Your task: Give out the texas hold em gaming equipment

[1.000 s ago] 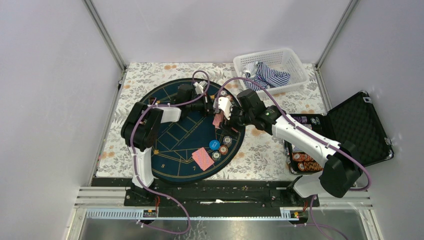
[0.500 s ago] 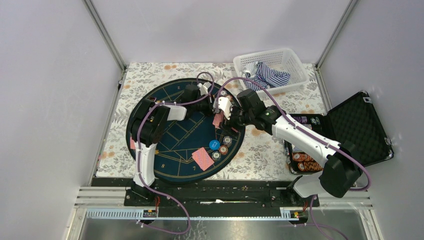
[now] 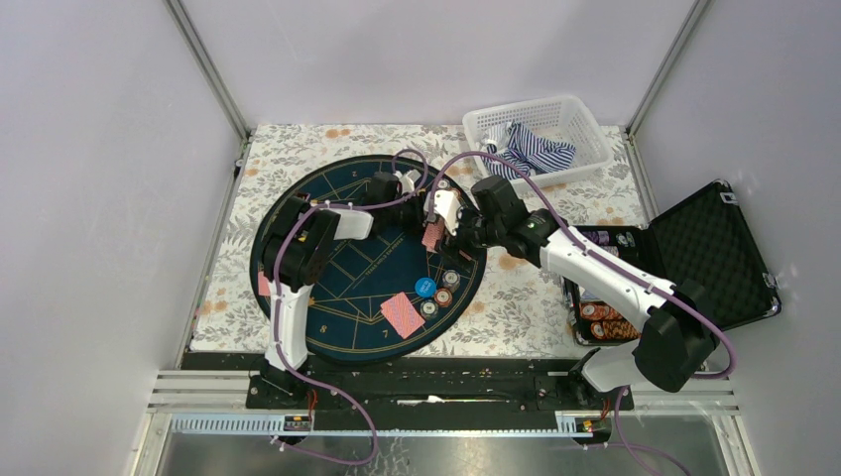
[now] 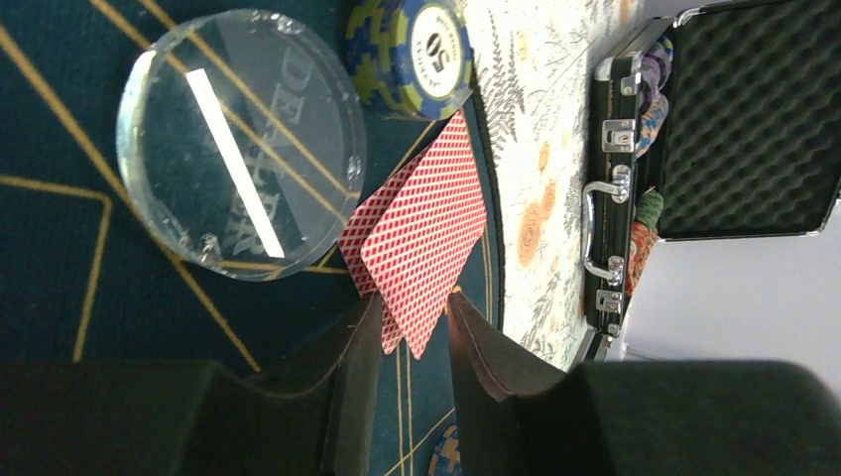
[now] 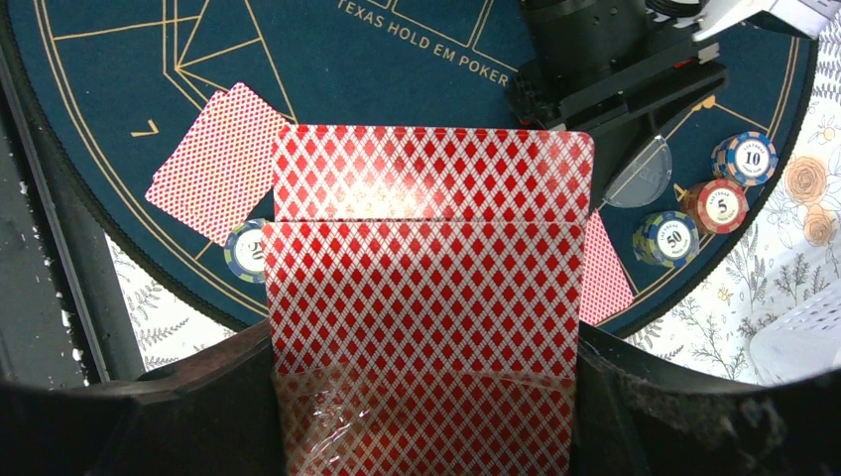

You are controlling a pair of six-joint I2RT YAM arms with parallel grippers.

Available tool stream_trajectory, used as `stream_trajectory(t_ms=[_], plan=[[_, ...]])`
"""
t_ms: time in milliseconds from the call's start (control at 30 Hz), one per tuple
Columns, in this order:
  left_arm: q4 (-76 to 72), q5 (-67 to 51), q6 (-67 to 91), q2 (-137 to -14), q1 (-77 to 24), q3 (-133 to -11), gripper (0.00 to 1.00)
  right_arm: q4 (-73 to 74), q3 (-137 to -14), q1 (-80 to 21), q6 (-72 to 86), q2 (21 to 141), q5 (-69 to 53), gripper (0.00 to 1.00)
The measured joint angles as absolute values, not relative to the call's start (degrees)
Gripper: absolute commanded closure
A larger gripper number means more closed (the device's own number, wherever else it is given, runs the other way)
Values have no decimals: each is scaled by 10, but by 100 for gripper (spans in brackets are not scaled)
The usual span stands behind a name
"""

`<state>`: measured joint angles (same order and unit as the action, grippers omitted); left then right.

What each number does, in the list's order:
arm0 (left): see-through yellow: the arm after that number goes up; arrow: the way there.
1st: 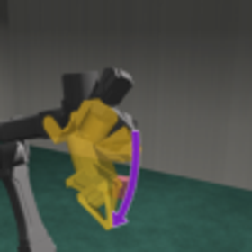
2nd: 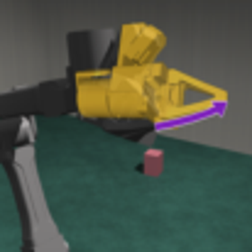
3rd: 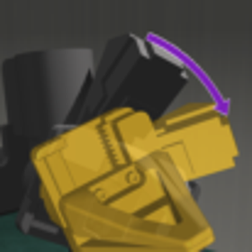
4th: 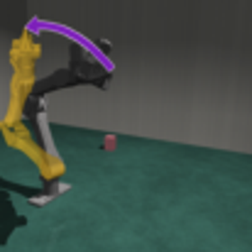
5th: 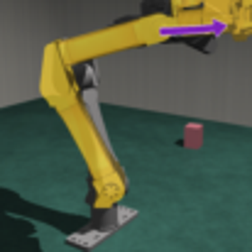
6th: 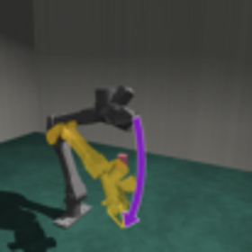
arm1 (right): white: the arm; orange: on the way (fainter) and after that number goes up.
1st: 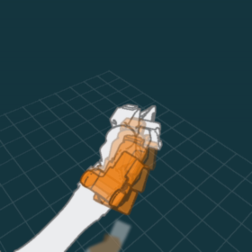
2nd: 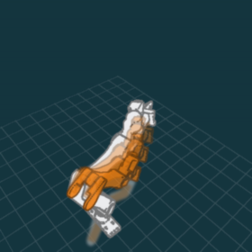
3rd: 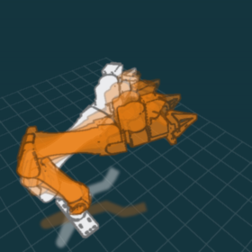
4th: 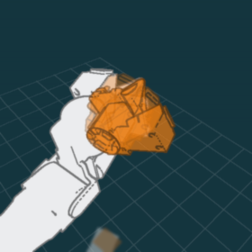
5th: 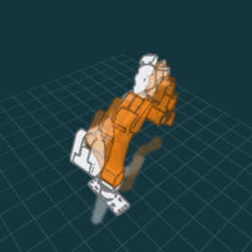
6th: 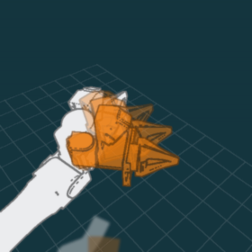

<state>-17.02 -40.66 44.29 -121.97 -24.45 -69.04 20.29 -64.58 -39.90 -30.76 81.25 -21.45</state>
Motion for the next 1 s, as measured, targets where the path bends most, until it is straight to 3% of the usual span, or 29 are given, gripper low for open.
stream_trajectory(t_ms=[333, 633, 1000], plan=[[-54, -392, 368, -1114, -227, -681, 52, 192, -639, -381, -299, 813, -215, 100], [4, -469, 308, -925, -114, -631, 49, 176, -626, -375, -283, 813, -225, 100], [70, -572, 254, -832, -187, -603, 43, 173, -626, -374, -275, 813, -262, 100]])
